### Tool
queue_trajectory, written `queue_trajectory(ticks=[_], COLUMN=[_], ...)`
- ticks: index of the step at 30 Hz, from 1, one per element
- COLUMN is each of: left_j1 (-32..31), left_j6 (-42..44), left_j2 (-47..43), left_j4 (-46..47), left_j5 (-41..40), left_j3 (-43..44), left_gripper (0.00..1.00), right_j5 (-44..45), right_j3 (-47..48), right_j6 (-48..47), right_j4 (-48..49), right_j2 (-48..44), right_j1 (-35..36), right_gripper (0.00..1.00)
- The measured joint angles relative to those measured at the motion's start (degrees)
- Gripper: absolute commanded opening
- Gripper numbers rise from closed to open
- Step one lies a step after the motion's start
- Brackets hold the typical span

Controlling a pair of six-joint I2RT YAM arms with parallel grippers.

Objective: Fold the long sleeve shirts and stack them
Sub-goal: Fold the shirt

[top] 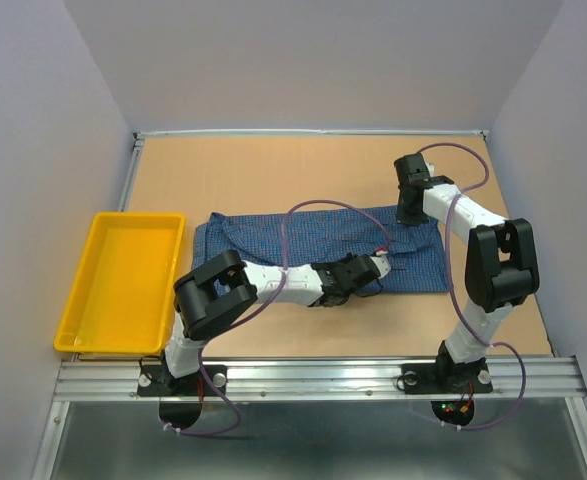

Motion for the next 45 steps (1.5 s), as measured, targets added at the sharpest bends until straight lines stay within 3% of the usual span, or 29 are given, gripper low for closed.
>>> queue_trajectory(ticks=[4,5,6,15,22,23,25,26,32,36,40,45], left_j1=[0.00,0.02,0.02,0.00,0.00,0.00,0.00,0.00,0.02,1.36,10.45,29.90], left_j6=[-0.09,-0.17,-0.20,-0.28,-1.14,-1.27,-1.90,-2.12,-5.40,-9.84,-18.34,-29.49], left_j2=[-0.13,-0.33,-0.70,-7.65,-7.85,-7.85,-7.85,-7.85,-8.98,-14.25,-25.11,-33.92], left_j4=[-0.42,-0.81,-1.29,-2.27,-2.49,-2.73,-2.93,-2.93,-3.28,-3.13,-0.17,7.13], left_j5=[0.15,0.33,0.68,4.48,7.45,7.76,8.41,8.70,9.25,10.71,16.00,22.38], left_j3=[0.00,0.00,0.00,-1.29,-4.94,-5.07,-5.09,-5.09,-5.90,-6.51,-9.44,-14.25], left_gripper=[0.19,0.12,0.12,0.13,0.20,0.31,0.41,0.53,0.72,0.75,0.72,0.69], right_j5=[-0.04,-0.04,-0.07,0.11,0.09,0.04,0.02,-0.15,-2.71,-6.14,-11.15,-20.61], right_j3=[0.00,0.00,0.00,0.00,-1.55,-1.77,-2.49,-2.78,-4.15,-4.15,-4.15,-7.28], right_j6=[0.00,-0.02,0.00,0.00,0.46,0.50,0.87,0.98,1.25,2.01,3.52,7.76], right_j4=[0.00,0.00,0.02,0.00,-0.13,-0.24,-0.20,-0.20,-0.52,-0.39,0.76,8.20], right_j2=[-0.22,-0.33,-0.44,-1.99,-2.16,-2.16,-2.21,-2.21,-5.20,-9.97,-13.88,-18.08], right_j1=[0.00,0.00,-0.02,-1.20,-1.77,-1.77,-1.79,-1.81,-1.86,-1.86,-1.88,-1.88], right_gripper=[0.05,0.04,0.04,0.04,0.06,0.09,0.15,0.22,0.58,0.65,0.65,0.65])
